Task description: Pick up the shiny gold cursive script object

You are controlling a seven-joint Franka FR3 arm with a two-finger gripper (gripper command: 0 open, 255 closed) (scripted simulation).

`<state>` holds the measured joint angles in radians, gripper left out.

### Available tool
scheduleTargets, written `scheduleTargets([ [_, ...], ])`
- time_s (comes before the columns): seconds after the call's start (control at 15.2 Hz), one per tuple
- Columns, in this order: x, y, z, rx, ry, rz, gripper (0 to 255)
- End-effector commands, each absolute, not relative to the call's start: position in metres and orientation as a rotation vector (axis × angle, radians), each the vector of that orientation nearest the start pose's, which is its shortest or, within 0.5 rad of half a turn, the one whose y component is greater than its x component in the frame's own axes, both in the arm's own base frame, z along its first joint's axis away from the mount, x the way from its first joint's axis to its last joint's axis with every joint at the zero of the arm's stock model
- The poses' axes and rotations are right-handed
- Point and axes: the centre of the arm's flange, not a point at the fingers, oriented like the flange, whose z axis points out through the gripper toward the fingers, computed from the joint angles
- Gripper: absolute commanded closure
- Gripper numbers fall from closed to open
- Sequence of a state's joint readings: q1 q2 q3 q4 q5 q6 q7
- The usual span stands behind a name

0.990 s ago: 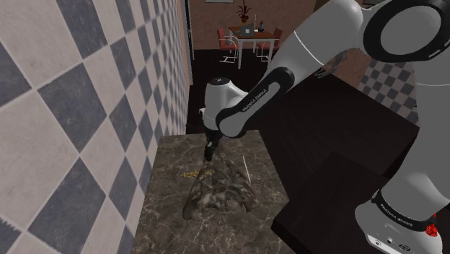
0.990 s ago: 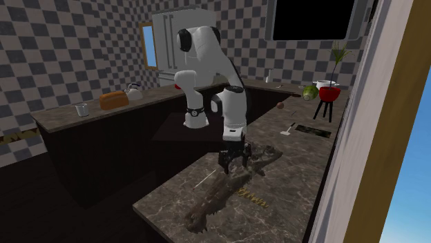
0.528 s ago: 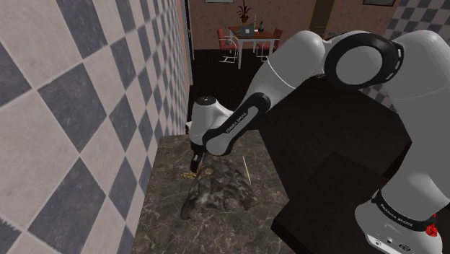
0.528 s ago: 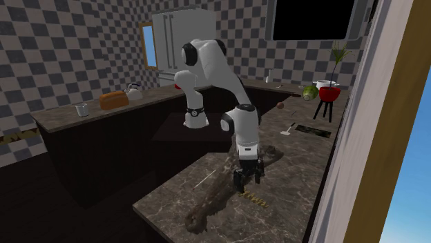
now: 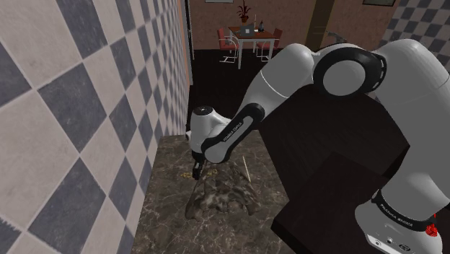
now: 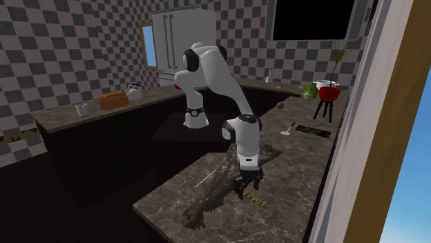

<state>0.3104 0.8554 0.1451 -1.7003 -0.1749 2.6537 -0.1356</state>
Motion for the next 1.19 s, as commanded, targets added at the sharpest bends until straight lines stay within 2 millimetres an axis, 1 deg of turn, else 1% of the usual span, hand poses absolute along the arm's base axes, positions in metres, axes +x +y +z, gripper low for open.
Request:
scheduleTargets([
  [0.0,0.603,0.289,0.101,-2.928,-1.04,-0.138,0],
  [0.07,0.601,0.288,0.101,-2.928,-1.04,-0.138,255],
  [0.53,0.6,0.284,0.103,-2.928,-1.04,-0.137,255],
  [0.59,0.6,0.284,0.103,-2.928,-1.04,-0.137,255],
  [0.66,0.603,0.289,0.101,-2.928,-1.04,-0.138,255],
  [1.12,0.603,0.289,0.138,-2.928,-1.04,-0.138,255],
])
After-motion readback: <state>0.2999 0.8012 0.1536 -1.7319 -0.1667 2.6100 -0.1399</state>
